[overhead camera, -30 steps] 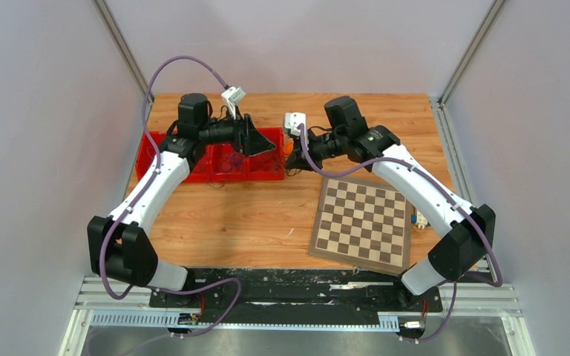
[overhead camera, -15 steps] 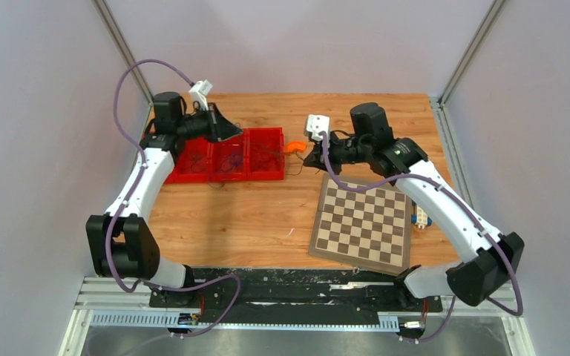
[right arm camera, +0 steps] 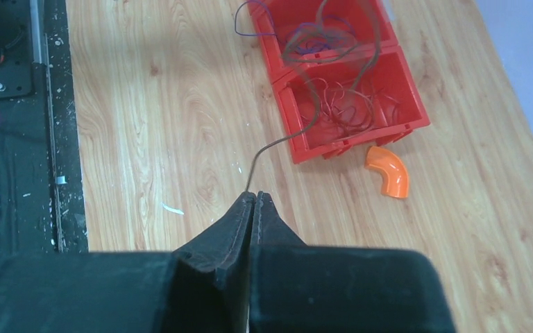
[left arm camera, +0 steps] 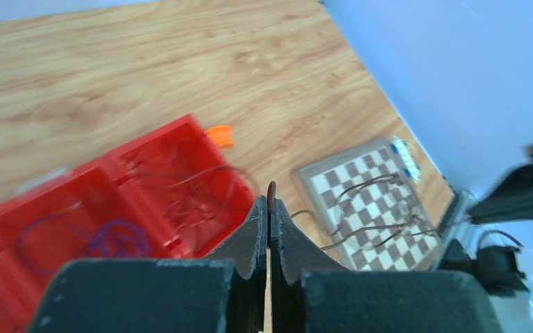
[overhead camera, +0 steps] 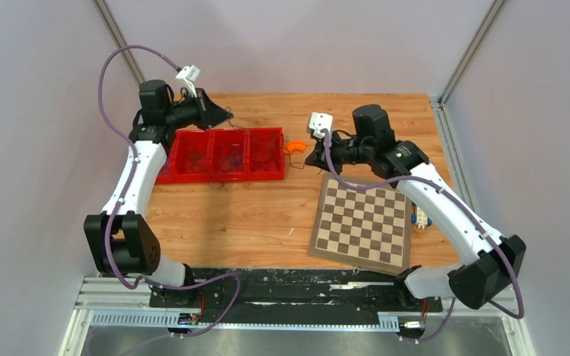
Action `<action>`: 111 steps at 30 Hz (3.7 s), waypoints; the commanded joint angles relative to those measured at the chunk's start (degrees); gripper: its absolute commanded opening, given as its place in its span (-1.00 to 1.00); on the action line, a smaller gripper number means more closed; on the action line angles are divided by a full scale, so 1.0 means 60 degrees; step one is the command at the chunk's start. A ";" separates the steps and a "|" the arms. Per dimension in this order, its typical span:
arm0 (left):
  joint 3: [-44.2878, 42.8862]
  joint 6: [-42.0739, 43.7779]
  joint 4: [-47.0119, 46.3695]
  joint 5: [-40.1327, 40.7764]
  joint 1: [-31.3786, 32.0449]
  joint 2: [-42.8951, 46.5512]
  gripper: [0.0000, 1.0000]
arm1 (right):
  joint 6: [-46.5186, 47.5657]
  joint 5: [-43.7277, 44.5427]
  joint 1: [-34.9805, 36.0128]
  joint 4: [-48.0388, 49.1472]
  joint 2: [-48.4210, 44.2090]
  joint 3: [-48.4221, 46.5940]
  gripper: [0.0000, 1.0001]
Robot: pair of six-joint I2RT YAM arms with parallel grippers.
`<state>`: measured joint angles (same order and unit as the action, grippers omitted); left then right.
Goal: Untangle the cables
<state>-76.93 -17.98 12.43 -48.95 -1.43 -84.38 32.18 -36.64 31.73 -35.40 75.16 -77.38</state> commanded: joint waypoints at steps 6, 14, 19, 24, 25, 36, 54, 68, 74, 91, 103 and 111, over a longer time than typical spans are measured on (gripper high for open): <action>-0.0904 0.0446 -0.0770 0.0163 0.1712 -0.0296 -1.00 | -0.1624 0.0326 -0.0024 0.1960 0.2161 -0.1240 -1.00; -0.1196 0.1080 -0.0362 0.2199 0.1938 -0.0720 -1.00 | -0.3003 0.0119 -0.0006 0.3417 0.4143 -0.2235 -1.00; -0.1188 0.1424 0.0140 0.3089 0.1545 -0.0428 -1.00 | -0.3429 -0.0736 0.0074 0.3588 0.5015 -0.2975 -1.00; -0.1118 0.1330 0.0849 0.3113 -0.0012 0.0060 -1.00 | -0.3707 -0.1489 0.0277 0.3654 0.5496 -0.3438 -0.48; -0.1114 0.1424 0.0920 0.3094 -0.0260 0.0187 -1.00 | -0.3820 -0.1599 0.0280 0.3658 0.5571 -0.3504 -0.27; -0.2482 0.2815 0.1883 0.2785 -0.2815 0.0087 -1.00 | -0.3676 -0.1098 -0.0075 0.3540 0.4820 -0.3194 0.99; -0.1505 0.3287 0.0177 0.2644 -0.2821 -0.0599 -1.00 | -0.3218 -0.0524 -0.0712 0.2854 0.3954 -0.1967 1.00; 0.0598 0.4946 -0.0369 0.3719 -0.2092 -0.0803 -1.00 | -0.3184 -0.0527 -0.0818 0.2640 0.3880 -0.1629 1.00; 0.0937 0.5972 -0.0365 0.5387 -0.0929 -0.1589 -1.00 | -0.3198 -0.0569 -0.0912 0.2567 0.3986 -0.1699 1.00; -0.0909 0.4180 0.1711 0.7130 -0.0633 -0.4877 -1.00 | -0.3137 -0.0390 -0.1367 0.2400 0.3634 -0.1177 1.00; -0.1098 0.4350 0.2297 0.6548 -0.0640 -0.3272 0.10 | -0.3094 -0.0564 -0.1391 0.2363 0.3673 -0.1303 1.00; -0.1011 0.4306 0.2733 0.6098 -0.0633 -0.1953 0.81 | -0.3116 -0.0719 -0.1405 0.2286 0.3829 -0.1522 1.00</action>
<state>-81.60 8.05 27.92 -9.61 -5.17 -101.38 13.15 -39.46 23.49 -22.04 99.88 -84.58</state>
